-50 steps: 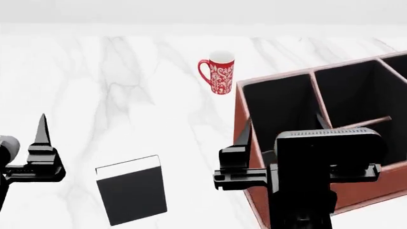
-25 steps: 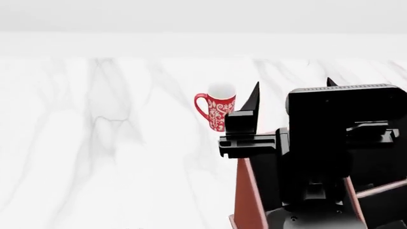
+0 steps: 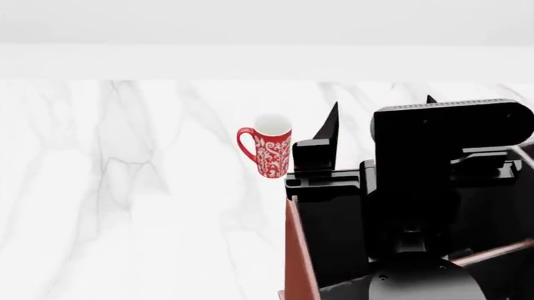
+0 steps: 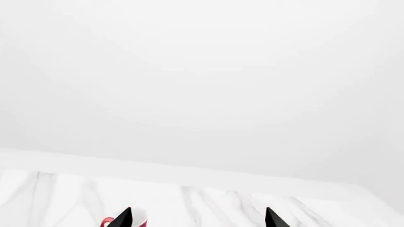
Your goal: Pick up the book and place it in the right compartment of the caddy.
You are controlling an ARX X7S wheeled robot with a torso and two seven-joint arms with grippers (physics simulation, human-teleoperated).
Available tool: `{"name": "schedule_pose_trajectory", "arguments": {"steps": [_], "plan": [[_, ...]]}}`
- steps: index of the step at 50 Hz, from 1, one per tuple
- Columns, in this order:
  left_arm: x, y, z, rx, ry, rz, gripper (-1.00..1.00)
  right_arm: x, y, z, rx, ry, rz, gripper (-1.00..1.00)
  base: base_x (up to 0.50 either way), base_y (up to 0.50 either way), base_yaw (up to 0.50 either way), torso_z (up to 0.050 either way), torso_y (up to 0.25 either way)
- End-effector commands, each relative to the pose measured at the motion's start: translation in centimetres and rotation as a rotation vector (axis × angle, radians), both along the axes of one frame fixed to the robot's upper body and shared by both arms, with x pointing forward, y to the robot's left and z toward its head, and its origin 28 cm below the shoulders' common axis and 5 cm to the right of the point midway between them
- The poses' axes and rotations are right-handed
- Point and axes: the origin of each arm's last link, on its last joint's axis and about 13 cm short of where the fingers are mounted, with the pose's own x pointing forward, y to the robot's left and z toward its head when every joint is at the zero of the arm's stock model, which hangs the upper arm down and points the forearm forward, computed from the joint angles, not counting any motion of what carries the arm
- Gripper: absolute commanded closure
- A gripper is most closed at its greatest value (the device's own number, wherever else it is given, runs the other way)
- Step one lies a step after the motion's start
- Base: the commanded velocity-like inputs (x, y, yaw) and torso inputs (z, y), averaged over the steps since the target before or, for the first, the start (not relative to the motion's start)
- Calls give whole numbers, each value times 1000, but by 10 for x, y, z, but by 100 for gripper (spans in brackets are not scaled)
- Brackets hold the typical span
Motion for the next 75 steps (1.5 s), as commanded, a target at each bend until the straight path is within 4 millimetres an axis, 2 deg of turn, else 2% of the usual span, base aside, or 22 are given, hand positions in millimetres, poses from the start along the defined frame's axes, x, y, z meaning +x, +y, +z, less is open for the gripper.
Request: {"name": "schedule_pose_trajectory", "arguments": {"steps": [1, 14, 32, 44, 49, 57, 61, 62, 66, 69, 70, 75], "plan": [[-5, 2, -1, -1, -1, 16, -100, 1, 2, 1, 0, 12, 12, -100, 0, -246, 0, 0, 0], [-5, 2, 0, 1, -4, 17, -100, 0, 3, 3, -18, 7, 8, -100, 4, -31, 0, 0, 0], [-9, 4, 2, 4, -7, 28, -100, 2, 4, 8, -31, 7, -22, -100, 498, 0, 0, 0, 1], [-11, 5, 2, 3, -9, 40, -100, 3, 5, 10, -33, 38, -12, -100, 0, 0, 0, 0, 1], [-11, 6, 2, 3, -7, 42, -100, 3, 12, 17, -22, 115, 97, -100, 0, 0, 0, 0, 0], [-11, 6, 1, 4, -5, 41, -100, 3, 27, 42, -10, 217, 313, -100, 0, 0, 0, 0, 0], [-10, 5, 0, 2, -1, 37, -100, -10, 41, 49, -66, 280, 471, -100, 0, 0, 0, 0, 0], [-11, 6, 0, 1, -2, 38, -100, -13, 45, 51, -62, 316, 570, -100, 0, 0, 0, 0, 0], [-12, 7, 1, 1, -3, 41, -100, -24, 53, 58, -100, 326, 710, -100, 0, 0, 0, 0, 0], [-12, 7, 1, 1, -5, 42, -100, -34, 58, 52, -163, 386, 852, -100, 0, 0, 0, 0, 0], [-12, 7, 1, 1, -5, 42, -100, -42, 61, 49, -176, 398, 972, -100, 0, 0, 0, 0, 0], [-11, 6, 1, 1, -4, 39, -100, -52, 63, 49, -244, 482, 1056, -100, 0, 0, 0, 0, 0]]}}
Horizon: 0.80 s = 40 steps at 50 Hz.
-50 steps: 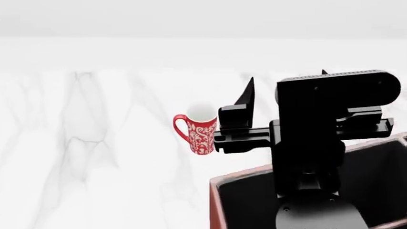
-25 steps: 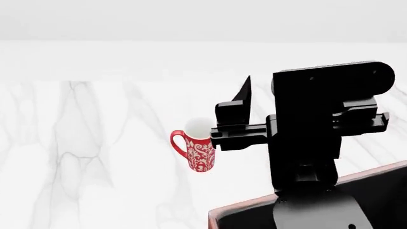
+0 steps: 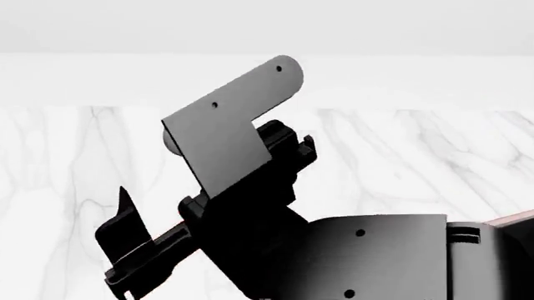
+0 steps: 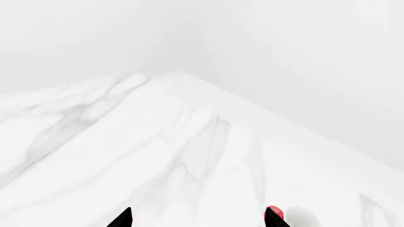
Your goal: Pick up the book and place it in the right compartment of the caddy.
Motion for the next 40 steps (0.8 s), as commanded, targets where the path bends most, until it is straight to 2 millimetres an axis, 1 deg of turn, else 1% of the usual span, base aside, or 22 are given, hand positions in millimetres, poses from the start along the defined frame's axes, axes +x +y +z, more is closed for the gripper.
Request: {"name": "schedule_pose_trajectory", "arguments": {"steps": [1, 4, 9, 15, 31, 40], "plan": [[0, 0, 0, 0, 0, -2, -100, -32, 7, 6, -130, 141, 389, -100, 0, 0, 0, 0, 0], [1, 0, 0, 0, 1, -3, -100, -40, 9, 6, -210, 155, 481, -100, 0, 0, 0, 0, 0], [1, 0, 0, 0, 1, -2, -100, -49, 11, 0, -301, 155, 574, -100, 0, 0, 0, 0, 0], [0, 0, 0, 0, 1, -2, -100, -55, 13, -9, -367, 189, 625, -100, 0, 0, 0, 0, 0], [0, 0, 1, 4, 3, 0, -100, -63, 13, -27, -452, 221, 703, -100, 0, 0, 0, 0, 0], [0, 0, 1, 5, 4, -2, -100, -59, 13, -30, -471, 223, 688, -100, 0, 0, 0, 0, 0]]}}
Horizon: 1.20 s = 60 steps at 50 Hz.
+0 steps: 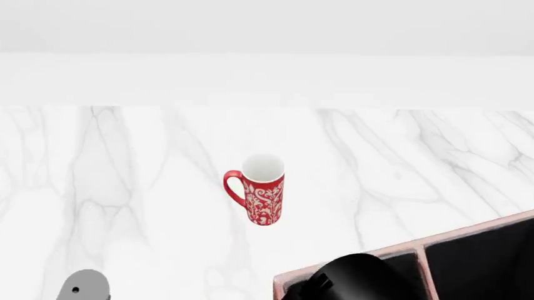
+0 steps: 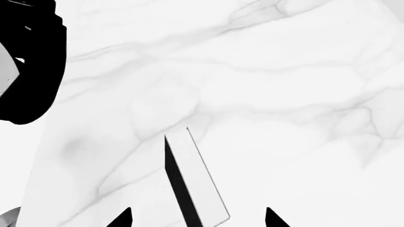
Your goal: Pick up the book and place it in the right compartment of the caddy.
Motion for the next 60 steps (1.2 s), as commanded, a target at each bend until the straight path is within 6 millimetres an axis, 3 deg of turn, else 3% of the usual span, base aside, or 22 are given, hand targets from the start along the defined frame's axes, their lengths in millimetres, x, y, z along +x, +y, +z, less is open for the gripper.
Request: {"name": "schedule_pose_trajectory", "arguments": {"steps": [1, 27, 60], "plan": [[0, 0, 0, 2, 2, -2, -100, 2, -1, -8, -44, 5, 15, -100, 0, 0, 0, 0, 0], [3, -2, -1, 4, 6, -12, -100, 41, 10, -43, -52, 38, 19, -100, 0, 0, 0, 0, 0], [5, -3, -4, 8, 10, -19, -100, 69, 26, -87, -32, 150, 37, -100, 0, 0, 0, 0, 0]]}}
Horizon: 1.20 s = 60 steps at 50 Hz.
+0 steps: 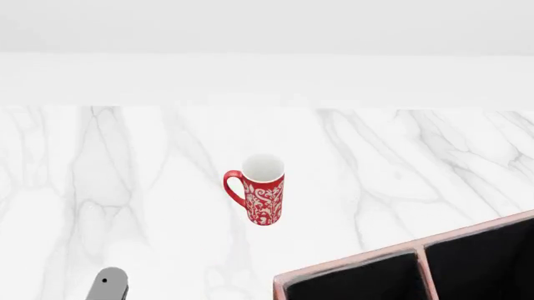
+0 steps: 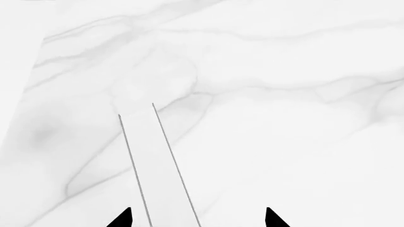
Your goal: Pick up the book and place it in the right compartment of the caddy.
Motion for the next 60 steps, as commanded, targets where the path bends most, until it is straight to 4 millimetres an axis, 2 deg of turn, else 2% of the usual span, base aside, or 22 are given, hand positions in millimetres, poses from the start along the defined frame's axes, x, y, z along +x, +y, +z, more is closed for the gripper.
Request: {"name": "schedule_pose_trajectory", "arguments": {"steps": [1, 7, 13, 17, 20, 21, 25, 39, 42, 47, 50, 55, 60], "plan": [[0, -1, 0, 2, -1, -2, -100, 8, 6, -18, -1, 31, 13, -100, 0, 0, 0, 0, 0], [1, -1, 0, 2, 0, -5, -100, 3, 11, -23, -18, 71, 51, -100, 0, 0, 0, 0, 0], [1, -1, -2, 1, 1, -6, -100, 6, 12, -28, -29, 82, 55, -100, 0, 0, 0, 0, 0], [2, -1, -2, 1, 2, -8, -100, 6, 13, -38, -25, 96, 68, -100, 0, 0, 0, 0, 0], [0, -1, -1, 2, 1, -7, -100, 6, 14, -36, -28, 97, 76, -100, 0, 0, 0, 0, 0], [0, -1, -1, 4, -1, -6, -100, 7, 14, -36, -22, 91, 72, 100, 0, 0, 0, 0, 0], [-3, 0, -1, 5, -1, -1, -100, 10, 13, -42, -10, 84, 58, 100, 0, 0, 0, 0, 0], [0, -2, -1, 5, -1, -10, -100, 7, 12, -38, -6, 93, 74, 100, 0, 0, 1, 0, 0], [0, -2, -1, 5, -2, -9, -100, 6, 12, -44, -1, 86, 73, 100, 0, 0, 1, 0, 0], [1, -3, 0, 7, -3, -11, -100, 10, 12, -35, 57, 16, -6, 100, 0, 1, 1, 0, 0], [1, -3, 0, 8, -2, -12, -100, 16, 11, -17, 102, -40, -80, 100, 0, 0, 0, 0, 0], [2, -3, -1, 7, -2, -15, -100, 15, 9, 3, 116, -88, -111, 100, 0, 0, 0, 0, 0], [2, -3, -1, 5, -3, -16, -100, 14, 10, 7, 119, -101, -122, 100, 0, 0, 1, 0, 0]]}}
